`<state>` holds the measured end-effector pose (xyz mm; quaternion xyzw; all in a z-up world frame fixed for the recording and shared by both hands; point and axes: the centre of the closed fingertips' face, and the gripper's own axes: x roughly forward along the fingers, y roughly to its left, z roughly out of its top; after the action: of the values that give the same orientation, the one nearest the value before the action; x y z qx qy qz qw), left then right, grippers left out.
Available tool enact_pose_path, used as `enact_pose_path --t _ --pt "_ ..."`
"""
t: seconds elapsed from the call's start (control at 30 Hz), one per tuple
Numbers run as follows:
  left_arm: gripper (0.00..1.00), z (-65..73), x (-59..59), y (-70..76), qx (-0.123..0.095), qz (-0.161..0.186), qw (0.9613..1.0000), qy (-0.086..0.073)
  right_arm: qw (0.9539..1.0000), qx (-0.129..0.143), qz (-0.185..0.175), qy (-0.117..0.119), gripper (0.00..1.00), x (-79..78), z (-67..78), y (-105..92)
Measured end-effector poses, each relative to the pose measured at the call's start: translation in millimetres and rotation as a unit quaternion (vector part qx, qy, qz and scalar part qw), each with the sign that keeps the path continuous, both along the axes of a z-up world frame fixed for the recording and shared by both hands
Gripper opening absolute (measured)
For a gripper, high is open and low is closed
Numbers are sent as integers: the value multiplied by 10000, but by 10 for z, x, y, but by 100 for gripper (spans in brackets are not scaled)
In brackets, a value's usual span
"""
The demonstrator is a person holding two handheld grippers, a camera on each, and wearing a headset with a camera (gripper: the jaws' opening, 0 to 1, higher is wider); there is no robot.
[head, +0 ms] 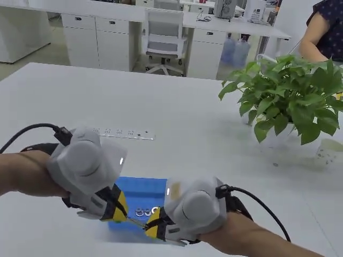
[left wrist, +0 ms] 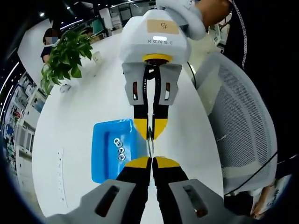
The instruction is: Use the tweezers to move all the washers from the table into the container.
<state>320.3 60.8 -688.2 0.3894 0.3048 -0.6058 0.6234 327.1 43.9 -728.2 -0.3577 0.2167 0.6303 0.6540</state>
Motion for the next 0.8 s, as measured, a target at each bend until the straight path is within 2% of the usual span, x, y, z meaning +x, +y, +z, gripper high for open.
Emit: enact_pose_path --t 0.23,0.4,0.57,0.8 --pt "6 -194 -53 49 180 2 9998 -39 9999 -140 40 50 5 -61 -87 -24" --pt "6 -309 -81 59 144 88 9999 6 9997 -211 75 74 5 -96 -164 -49" --pt "6 -444 -97 68 222 119 9997 -15 9994 -301 122 70 5 -120 -240 -55" --pt "6 -607 -119 49 160 206 9996 79 9990 -380 114 182 6 -142 -391 -89"
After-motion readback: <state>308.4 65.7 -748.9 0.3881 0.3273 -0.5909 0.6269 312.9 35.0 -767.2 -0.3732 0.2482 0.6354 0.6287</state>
